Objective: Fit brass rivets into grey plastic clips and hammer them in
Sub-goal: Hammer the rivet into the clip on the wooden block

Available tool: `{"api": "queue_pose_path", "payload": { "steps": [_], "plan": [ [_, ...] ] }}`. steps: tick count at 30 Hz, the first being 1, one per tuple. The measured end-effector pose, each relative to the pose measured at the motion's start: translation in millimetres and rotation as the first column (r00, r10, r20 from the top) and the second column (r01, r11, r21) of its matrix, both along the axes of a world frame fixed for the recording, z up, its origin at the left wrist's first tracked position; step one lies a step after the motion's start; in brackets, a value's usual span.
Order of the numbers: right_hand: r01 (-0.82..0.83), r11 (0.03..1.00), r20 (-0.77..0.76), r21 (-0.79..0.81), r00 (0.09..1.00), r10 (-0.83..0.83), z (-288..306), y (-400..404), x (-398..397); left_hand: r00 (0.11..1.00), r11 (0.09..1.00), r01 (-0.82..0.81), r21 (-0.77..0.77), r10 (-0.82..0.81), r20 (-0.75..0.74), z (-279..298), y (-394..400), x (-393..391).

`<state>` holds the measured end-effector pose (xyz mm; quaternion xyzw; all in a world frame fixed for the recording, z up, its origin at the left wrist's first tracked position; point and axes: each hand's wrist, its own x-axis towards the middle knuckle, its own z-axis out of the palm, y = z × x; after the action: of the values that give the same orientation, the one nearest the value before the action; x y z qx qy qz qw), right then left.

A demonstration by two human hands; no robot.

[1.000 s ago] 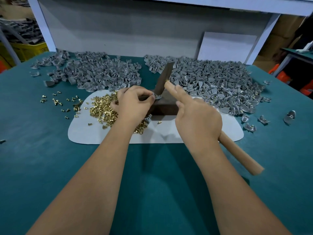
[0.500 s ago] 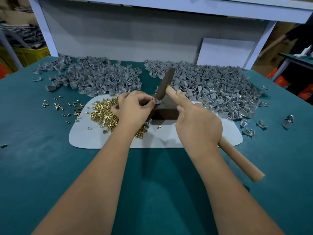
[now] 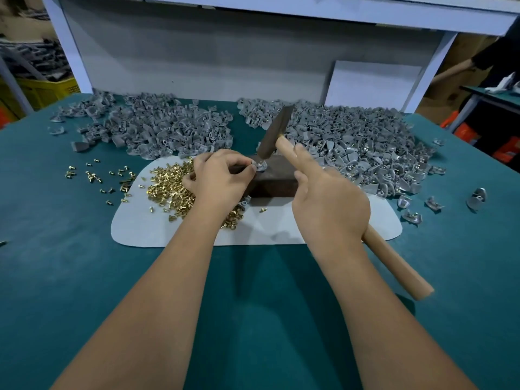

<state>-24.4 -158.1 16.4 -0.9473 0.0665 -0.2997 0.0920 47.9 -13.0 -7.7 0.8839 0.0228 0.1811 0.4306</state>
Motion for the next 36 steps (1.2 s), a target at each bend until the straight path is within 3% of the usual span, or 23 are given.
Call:
{"api": "queue_pose_path", "payload": {
  "steps": [2, 6, 8, 12, 16, 21, 29, 33, 36],
  "plan": [
    [0.014, 1.000, 0.059, 0.012, 0.998, -0.015, 2.1, 2.0, -1.9, 1.000, 1.000, 0.008, -0.008, -0.008, -0.003, -0.2, 0.5, 1.3],
    [-0.018, 0.998, -0.054, -0.052, 0.998, 0.015, -0.4, 0.5, 0.7, 1.000, 1.000, -0.002, 0.014, 0.002, 0.004, 0.3, 1.2, 0.9],
    [-0.006, 1.000, -0.030, -0.023, 1.000, 0.006, 2.0, -0.4, -0.7, 1.000, 1.000, 0.021, 0.001, -0.021, 0.014, 0.6, 1.5, -0.5],
    [0.057, 0.998, 0.104, 0.007, 0.993, -0.058, 5.9, -10.3, 2.5, 0.997, 0.992, 0.080, -0.098, -0.082, -0.009, 3.4, 1.9, -0.2],
    [0.132, 0.990, 0.008, 0.056, 0.991, -0.133, 3.1, -26.1, 11.6, 0.992, 0.967, 0.114, -0.226, -0.123, -0.025, 6.8, 1.8, -0.6],
    [0.191, 0.971, -0.085, 0.146, 0.980, -0.180, -4.3, -44.2, 20.3, 0.995, 0.980, 0.068, -0.189, -0.081, -0.062, 8.8, 0.8, -3.4],
    [0.221, 0.966, -0.199, 0.134, 0.961, -0.192, -16.2, -48.9, 27.5, 0.995, 0.984, 0.074, -0.161, -0.084, -0.057, 5.9, 1.3, -1.8],
    [0.225, 0.974, -0.183, 0.000, 0.958, -0.221, -18.0, -44.2, 26.9, 0.996, 0.991, 0.066, -0.118, -0.073, -0.051, 4.1, 1.1, -1.9],
    [0.202, 0.978, -0.068, -0.048, 0.976, -0.205, -19.6, -39.1, 26.1, 0.997, 0.996, 0.061, -0.058, -0.063, -0.032, 2.3, -0.4, -2.5]
  ]
}}
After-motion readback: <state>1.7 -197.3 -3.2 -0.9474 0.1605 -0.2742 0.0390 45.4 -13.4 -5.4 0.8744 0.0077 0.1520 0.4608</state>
